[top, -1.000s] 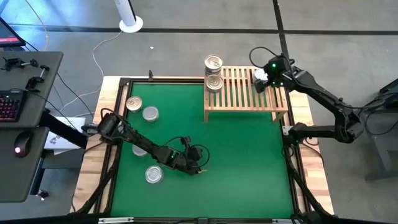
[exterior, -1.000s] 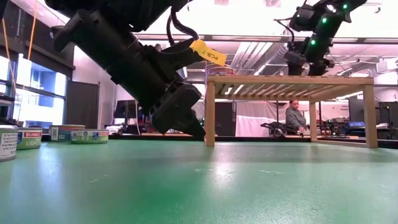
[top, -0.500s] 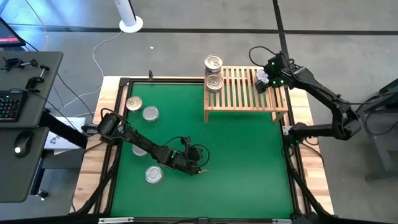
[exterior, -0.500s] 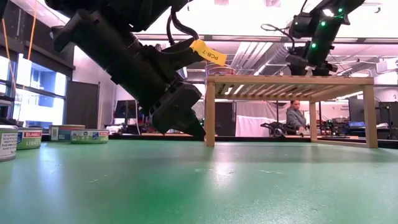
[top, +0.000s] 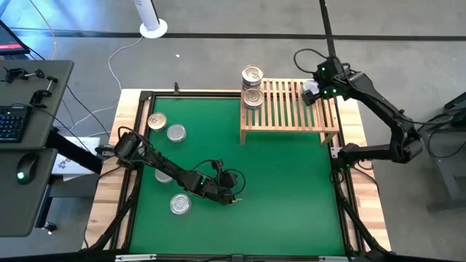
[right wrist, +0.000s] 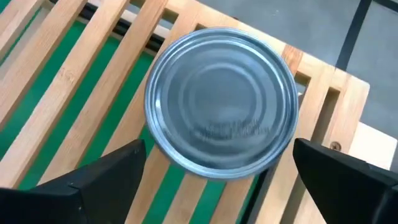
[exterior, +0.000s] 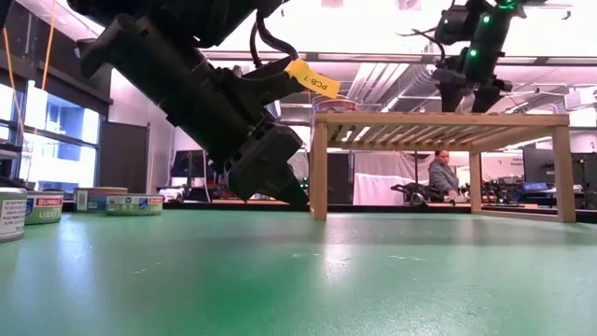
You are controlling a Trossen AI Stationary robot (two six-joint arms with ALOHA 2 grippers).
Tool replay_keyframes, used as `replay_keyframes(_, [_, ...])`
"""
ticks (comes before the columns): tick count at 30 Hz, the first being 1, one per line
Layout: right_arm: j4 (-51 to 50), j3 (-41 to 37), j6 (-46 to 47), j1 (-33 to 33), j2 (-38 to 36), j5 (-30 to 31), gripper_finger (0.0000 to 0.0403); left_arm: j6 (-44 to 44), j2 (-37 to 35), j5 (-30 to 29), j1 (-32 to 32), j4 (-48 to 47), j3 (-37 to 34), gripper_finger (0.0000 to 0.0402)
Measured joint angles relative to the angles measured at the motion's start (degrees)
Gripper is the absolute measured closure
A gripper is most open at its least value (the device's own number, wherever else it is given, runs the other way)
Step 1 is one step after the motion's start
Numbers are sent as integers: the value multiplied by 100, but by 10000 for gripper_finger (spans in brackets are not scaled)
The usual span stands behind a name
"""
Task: Stack canned seafood by type on shelf
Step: Put the green tuna can on the shelf
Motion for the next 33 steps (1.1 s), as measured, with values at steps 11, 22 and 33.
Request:
replay_keyframes(11, [-490,175,83,245,-22,-6,18,-9,0,0,-1,-2,0,402])
replay_keyframes(22, [-190,140,164,346,103,-17,84,-16,0,-2,13,-1,0,402])
replay_keyframes(33, [63,135,327,346,197,362,100,-44,0,91,12,-1,0,402])
